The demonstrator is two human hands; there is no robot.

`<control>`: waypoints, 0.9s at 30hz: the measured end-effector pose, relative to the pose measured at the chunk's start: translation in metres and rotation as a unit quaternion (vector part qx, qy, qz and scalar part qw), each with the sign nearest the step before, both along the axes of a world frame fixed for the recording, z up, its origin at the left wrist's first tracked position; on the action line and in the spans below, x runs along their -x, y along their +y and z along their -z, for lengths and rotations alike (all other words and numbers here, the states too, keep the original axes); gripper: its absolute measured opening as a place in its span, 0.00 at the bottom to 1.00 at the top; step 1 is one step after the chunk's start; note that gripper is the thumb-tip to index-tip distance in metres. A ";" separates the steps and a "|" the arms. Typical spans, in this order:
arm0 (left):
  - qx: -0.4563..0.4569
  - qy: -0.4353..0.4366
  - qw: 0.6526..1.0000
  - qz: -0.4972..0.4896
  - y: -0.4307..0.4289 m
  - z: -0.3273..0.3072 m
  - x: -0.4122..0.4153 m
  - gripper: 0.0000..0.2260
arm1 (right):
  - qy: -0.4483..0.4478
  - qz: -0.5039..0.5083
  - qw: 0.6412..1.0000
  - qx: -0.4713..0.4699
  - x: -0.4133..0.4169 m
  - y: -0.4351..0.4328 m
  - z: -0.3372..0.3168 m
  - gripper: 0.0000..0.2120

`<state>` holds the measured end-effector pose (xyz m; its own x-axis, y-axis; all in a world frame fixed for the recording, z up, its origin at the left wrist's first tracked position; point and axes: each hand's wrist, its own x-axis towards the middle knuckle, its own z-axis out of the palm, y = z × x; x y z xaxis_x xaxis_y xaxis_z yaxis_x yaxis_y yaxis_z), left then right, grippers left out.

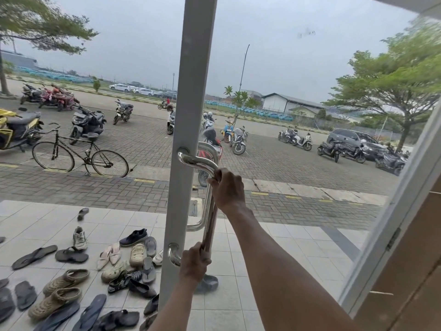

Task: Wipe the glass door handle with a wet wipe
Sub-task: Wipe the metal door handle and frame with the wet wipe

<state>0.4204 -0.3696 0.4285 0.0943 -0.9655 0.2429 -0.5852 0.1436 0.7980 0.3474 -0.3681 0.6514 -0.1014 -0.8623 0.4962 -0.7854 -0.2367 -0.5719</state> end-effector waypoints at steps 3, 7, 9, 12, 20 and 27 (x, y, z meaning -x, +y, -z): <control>-0.005 -0.038 0.999 0.016 -0.002 0.004 -0.001 0.11 | 0.005 -0.002 1.000 0.010 0.001 -0.004 0.004 0.08; -0.018 -0.100 0.994 0.036 0.000 0.006 -0.006 0.13 | 0.004 0.001 1.000 0.011 0.000 -0.006 0.006 0.09; -0.023 -0.129 0.991 0.041 -0.002 0.011 -0.009 0.11 | 0.004 0.001 1.000 0.012 0.001 -0.007 0.006 0.09; -0.039 -0.209 0.976 0.041 -0.003 0.018 -0.014 0.12 | -0.002 -0.004 1.000 0.020 0.001 -0.005 0.007 0.07; -0.020 -0.267 0.962 0.047 0.004 0.022 -0.024 0.11 | -0.023 0.009 0.999 0.035 -0.004 -0.007 0.014 0.09; -0.002 -0.308 0.949 0.064 0.007 0.019 -0.041 0.09 | -0.019 0.018 0.999 0.039 -0.003 -0.005 0.013 0.11</control>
<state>0.4613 -0.3623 0.4093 -0.1835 -0.9602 0.2103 -0.9189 0.2436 0.3103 0.3500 -0.3732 0.6381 -0.1521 -0.8165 0.5569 -0.7719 -0.2538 -0.5828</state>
